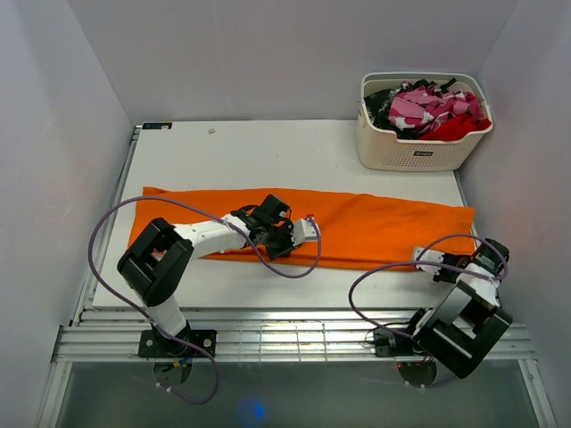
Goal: Fold and stack the trousers
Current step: Fold the trousers
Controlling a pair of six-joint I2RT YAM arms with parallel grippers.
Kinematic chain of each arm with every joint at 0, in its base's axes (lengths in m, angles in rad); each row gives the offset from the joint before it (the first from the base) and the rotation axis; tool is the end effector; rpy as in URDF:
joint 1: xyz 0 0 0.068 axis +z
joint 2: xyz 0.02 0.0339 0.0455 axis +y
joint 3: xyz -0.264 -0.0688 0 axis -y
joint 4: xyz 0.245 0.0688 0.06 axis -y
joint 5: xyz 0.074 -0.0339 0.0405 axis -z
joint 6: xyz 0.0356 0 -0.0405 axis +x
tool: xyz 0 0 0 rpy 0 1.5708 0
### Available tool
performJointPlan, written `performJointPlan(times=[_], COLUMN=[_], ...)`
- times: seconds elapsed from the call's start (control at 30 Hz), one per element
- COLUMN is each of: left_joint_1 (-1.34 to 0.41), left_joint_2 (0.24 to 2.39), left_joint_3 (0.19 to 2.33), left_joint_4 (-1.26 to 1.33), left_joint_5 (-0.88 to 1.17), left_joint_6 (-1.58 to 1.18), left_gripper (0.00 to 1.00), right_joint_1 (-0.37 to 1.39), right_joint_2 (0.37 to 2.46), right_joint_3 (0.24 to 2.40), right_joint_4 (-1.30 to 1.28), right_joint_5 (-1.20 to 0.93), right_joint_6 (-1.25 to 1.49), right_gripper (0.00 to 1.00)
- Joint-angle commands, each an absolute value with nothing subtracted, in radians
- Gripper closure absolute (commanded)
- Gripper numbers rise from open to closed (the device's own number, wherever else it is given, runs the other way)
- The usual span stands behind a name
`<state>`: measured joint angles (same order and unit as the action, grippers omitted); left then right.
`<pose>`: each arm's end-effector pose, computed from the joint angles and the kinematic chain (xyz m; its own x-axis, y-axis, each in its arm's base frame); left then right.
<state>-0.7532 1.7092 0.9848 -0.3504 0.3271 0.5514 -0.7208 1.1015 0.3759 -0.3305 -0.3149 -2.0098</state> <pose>0.2336 -0.2347 0.1628 -0.1487 0.8195 -0.5534 0.9828 0.1842 0.0086 0.1401 -0.1084 0.1374 -0.1864 -0.9819 -0.0348 -0.8100 0.1736 -0.5602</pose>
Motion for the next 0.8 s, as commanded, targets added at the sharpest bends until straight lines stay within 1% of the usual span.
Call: performJointPlan(times=[0.0,0.03,0.07,0.1,0.13,0.17,0.2,0.27,0.3,0.33,0.37,0.4,0.43,0.47,0.5,0.57,0.6,0.63,0.7,0.73,0.77], left_joint_1=[-0.724,-0.724,-0.723,-0.71,-0.695,-0.672,-0.61,-0.531,-0.429,-0.367,-0.297,-0.149,-0.077,0.004,0.17,0.306,0.412,0.454,0.546,0.566,0.586], left_joint_2=[1.651,1.625,1.55,1.502,1.452,1.363,1.33,1.28,1.238,1.218,1.198,1.171,1.163,1.163,1.17,1.23,1.262,1.348,1.455,1.565,1.622], left_joint_3=[0.954,0.945,0.925,0.913,0.904,0.897,0.911,0.933,0.945,0.949,0.954,0.971,0.983,0.995,1.011,1.067,1.093,1.158,1.239,1.282,1.369], left_joint_4=[-0.5,-0.502,-0.5,-0.492,-0.488,-0.494,-0.549,-0.659,-0.685,-0.71,-0.738,-0.78,-0.801,-0.836,-0.853,-0.876,-0.883,-0.89,-0.94,-0.951,-0.971], left_joint_5=[0.221,0.221,0.225,0.225,0.225,0.235,0.279,0.308,0.319,0.336,0.36,0.409,0.434,0.466,0.5,0.599,0.63,0.684,0.728,0.742,0.759], left_joint_6=[0.6,0.607,0.612,0.611,0.601,0.586,0.588,0.603,0.633,0.652,0.673,0.705,0.718,0.732,0.745,0.768,0.767,0.749,0.741,0.726,0.713], left_gripper=[0.9,0.8,0.69,0.42,0.29,0.25,0.23,0.23,0.23,0.23,0.23,0.23,0.23,0.23,0.23,0.24,0.25,0.25,0.28,0.3,0.31], right_joint_1=[-0.745,-0.75,-0.752,-0.752,-0.753,-0.753,-0.753,-0.752,-0.752,-0.752,-0.752,-0.746,-0.742,-0.738,-0.724,-0.703,-0.669,-0.654,-0.594,-0.565,-0.53], right_joint_2=[1.244,1.256,1.265,1.275,1.273,1.27,1.256,1.24,1.223,1.213,1.204,1.178,1.167,1.154,1.126,1.091,1.054,1.036,0.985,0.974,0.963], right_joint_3=[0.376,0.399,0.443,0.465,0.483,0.5,0.518,0.519,0.529,0.544,0.569,0.599,0.671,0.711,0.751,0.84,0.859,0.885,0.893,0.891,0.882], right_joint_4=[-0.132,-0.136,-0.147,-0.169,-0.185,-0.204,-0.224,-0.219,-0.236,-0.273,-0.317,-0.374,-0.503,-0.571,-0.644,-0.81,-0.852,-0.888,-0.942,-0.949,-0.939], right_joint_5=[-0.104,-0.103,-0.107,-0.112,-0.13,-0.136,-0.146,-0.17,-0.179,-0.205,-0.222,-0.242,-0.288,-0.311,-0.336,-0.406,-0.423,-0.461,-0.494,-0.498,-0.497], right_joint_6=[-2.128,-2.112,-2.09,-2.082,-2.077,-2.075,-2.079,-2.097,-2.114,-2.118,-2.117,-2.097,-2.08,-2.06,-2.046,-2.007,-1.993,-1.961,-1.918,-1.889,-1.802], right_gripper=[0.92,0.92,0.92,0.92,0.92,0.92,0.92,0.9,0.78,0.65,0.49,0.14,0.0,0.05,0.05,0.05,0.05,0.05,0.03,0.02,0.0])
